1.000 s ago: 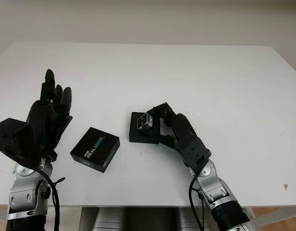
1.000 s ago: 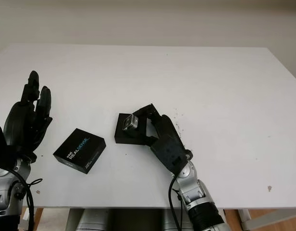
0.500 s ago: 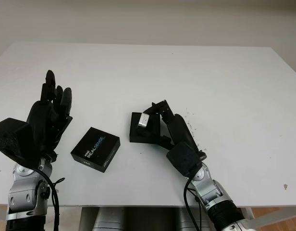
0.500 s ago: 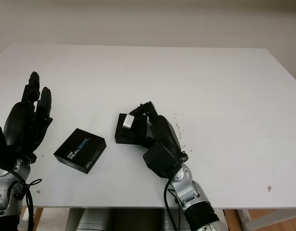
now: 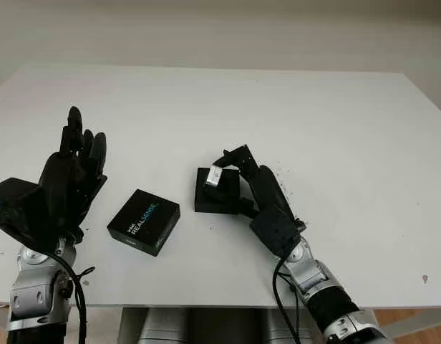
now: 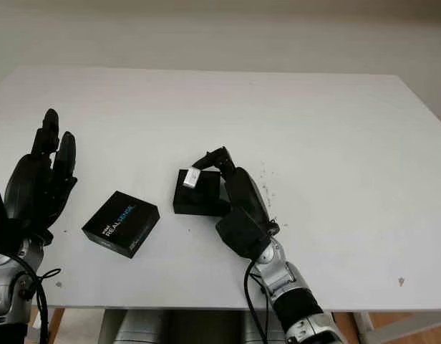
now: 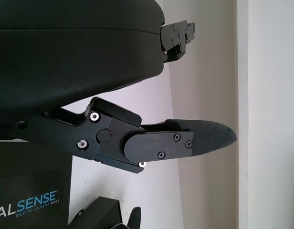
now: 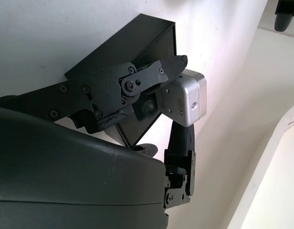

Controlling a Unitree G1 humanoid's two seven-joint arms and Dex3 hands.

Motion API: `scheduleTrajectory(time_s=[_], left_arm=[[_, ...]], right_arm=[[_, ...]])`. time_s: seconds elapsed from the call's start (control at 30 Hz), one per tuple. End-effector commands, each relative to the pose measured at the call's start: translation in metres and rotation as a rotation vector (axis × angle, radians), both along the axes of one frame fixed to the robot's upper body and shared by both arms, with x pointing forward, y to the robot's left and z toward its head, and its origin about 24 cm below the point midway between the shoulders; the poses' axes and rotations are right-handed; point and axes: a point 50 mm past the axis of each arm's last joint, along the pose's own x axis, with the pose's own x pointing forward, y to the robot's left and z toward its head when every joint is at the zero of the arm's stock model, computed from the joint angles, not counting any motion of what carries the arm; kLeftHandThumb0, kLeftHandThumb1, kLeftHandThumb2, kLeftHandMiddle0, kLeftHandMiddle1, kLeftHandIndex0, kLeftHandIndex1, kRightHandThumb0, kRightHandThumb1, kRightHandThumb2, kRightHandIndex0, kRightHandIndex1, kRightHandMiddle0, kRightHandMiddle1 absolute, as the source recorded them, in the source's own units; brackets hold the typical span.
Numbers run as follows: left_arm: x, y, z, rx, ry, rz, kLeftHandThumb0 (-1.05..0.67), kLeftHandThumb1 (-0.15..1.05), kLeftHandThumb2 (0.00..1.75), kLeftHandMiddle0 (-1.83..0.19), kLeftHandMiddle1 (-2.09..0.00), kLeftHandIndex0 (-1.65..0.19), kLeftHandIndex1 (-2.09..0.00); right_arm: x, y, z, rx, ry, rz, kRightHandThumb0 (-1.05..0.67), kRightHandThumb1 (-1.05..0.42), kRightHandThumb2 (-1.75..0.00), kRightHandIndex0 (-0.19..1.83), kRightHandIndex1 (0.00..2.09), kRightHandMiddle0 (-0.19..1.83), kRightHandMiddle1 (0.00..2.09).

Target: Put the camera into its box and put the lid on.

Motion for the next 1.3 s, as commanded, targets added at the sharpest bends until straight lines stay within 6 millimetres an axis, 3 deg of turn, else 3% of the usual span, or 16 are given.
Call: scheduleTrajectory(time_s=[0.0, 0.53, 0.77, 0.8, 0.9, 0.93, 1.0, 1.27], left_arm=[[0.001, 0.002, 0.007, 0.022, -0.025, 0.006, -0.76, 1.05, 0.48, 0.18, -0.05, 0.19, -0.01], [-0.001, 0.004, 0.008, 0.015, -0.031, 0.013, -0.77, 1.05, 0.47, 0.19, -0.05, 0.19, -0.02], [-0.002, 0.005, 0.009, 0.016, -0.033, 0.013, -0.77, 1.05, 0.46, 0.19, -0.05, 0.19, -0.03], [-0.002, 0.005, 0.009, 0.016, -0.032, 0.014, -0.77, 1.05, 0.46, 0.19, -0.05, 0.19, -0.03], [-0.003, 0.005, 0.009, 0.011, -0.033, 0.018, -0.77, 1.05, 0.45, 0.19, -0.05, 0.19, -0.03], [-0.003, 0.006, 0.009, 0.020, -0.035, 0.018, -0.76, 1.05, 0.46, 0.18, -0.05, 0.19, -0.03], [-0.003, 0.006, 0.009, 0.020, -0.030, 0.017, -0.75, 1.05, 0.47, 0.19, -0.05, 0.19, -0.03], [-0.003, 0.006, 0.009, 0.022, -0.025, 0.014, -0.77, 1.05, 0.46, 0.18, -0.05, 0.19, -0.02]], right_arm=[[0.003, 0.001, 0.000, 0.011, 0.021, -0.003, -0.31, -0.99, -0.05, 0.35, 0.08, 0.22, 1.68], [0.010, -0.006, 0.004, -0.140, 0.139, 0.050, -0.33, -0.97, -0.05, 0.36, 0.08, 0.30, 1.63], [0.007, -0.012, 0.013, -0.346, 0.173, 0.144, -0.39, -0.96, -0.05, 0.34, 0.07, 0.28, 1.59], [0.006, -0.013, 0.016, -0.368, 0.169, 0.157, -0.41, -0.95, -0.05, 0.31, 0.05, 0.23, 1.53], [0.004, -0.017, 0.022, -0.425, 0.154, 0.184, -0.50, -0.95, -0.05, 0.19, 0.02, 0.09, 1.07], [0.003, -0.019, 0.024, -0.436, 0.148, 0.187, -0.52, -0.95, -0.05, 0.14, 0.02, 0.11, 0.83], [0.001, -0.021, 0.029, -0.454, 0.130, 0.188, -0.54, -0.96, -0.06, 0.09, 0.03, 0.14, 0.58], [-0.007, -0.026, 0.045, -0.480, 0.052, 0.193, -0.58, -0.97, -0.05, -0.03, 0.02, 0.14, 0.30]])
